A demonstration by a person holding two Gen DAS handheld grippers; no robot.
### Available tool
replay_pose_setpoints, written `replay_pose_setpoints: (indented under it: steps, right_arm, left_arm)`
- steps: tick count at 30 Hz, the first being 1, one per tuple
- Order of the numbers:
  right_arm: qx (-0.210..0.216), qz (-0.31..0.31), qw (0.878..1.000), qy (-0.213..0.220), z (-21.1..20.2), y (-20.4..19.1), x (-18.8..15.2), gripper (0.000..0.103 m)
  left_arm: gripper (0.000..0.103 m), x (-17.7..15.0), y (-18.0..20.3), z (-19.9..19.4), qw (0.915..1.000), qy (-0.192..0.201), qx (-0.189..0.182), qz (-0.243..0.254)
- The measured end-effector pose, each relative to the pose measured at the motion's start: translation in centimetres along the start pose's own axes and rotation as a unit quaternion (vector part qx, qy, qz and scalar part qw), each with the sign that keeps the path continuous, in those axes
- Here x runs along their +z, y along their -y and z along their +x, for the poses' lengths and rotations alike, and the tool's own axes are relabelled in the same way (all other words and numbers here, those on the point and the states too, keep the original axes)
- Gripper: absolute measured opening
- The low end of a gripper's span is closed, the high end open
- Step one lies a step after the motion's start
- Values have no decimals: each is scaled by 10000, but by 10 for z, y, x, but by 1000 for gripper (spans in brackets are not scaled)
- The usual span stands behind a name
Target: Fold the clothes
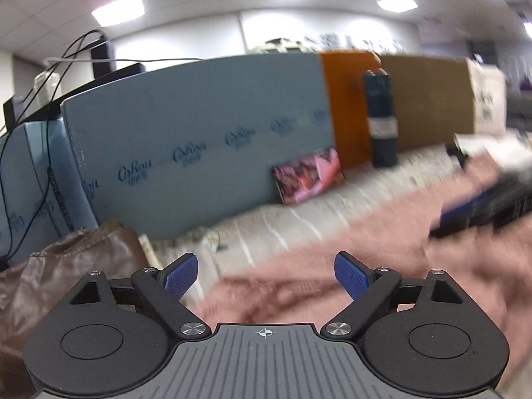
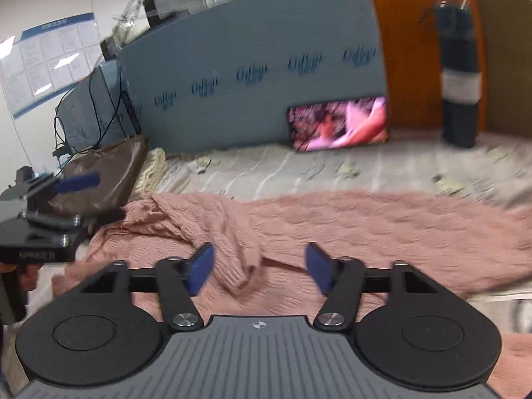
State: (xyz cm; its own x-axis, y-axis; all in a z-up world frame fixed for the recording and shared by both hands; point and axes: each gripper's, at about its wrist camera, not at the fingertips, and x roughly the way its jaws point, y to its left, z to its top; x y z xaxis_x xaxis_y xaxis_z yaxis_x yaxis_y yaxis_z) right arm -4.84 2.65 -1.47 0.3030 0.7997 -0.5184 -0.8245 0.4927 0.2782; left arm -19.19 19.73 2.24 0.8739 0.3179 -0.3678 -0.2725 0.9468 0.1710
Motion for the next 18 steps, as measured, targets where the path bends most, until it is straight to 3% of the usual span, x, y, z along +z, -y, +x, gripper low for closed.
replay_pose_setpoints:
  steps: [2, 4, 5, 6, 10, 13, 18]
  right_arm:
    - [211, 82, 9995, -241, 21, 0, 4, 49]
    - [393, 37, 9980, -491, 39, -1, 3, 33]
    - [501, 17, 9971, -567, 44, -2, 1, 19]
    - [569, 2, 9968, -563, 45, -1, 0, 11]
    - [299, -248, 9992, -123, 29, 0, 6, 11]
    - [39, -487, 9988, 69, 26, -1, 7, 11]
    - [-325, -358, 9987, -167, 40, 12, 1, 33]
  left_arm:
    - [92, 10, -6, 16, 9998, 46, -117, -185]
    - [92, 17, -9, 32, 9994, 13, -231, -259]
    - [92, 19, -9, 40, 9992, -12, -284, -286]
    - [92, 19, -8, 49, 9989, -53, -328, -318]
    - [92, 10, -10, 72, 9981, -273, -323, -456]
    - [92, 0, -10, 85, 9973, -662, -21, -325]
    - [92, -8, -7, 98, 9943, -1044, 89, -193]
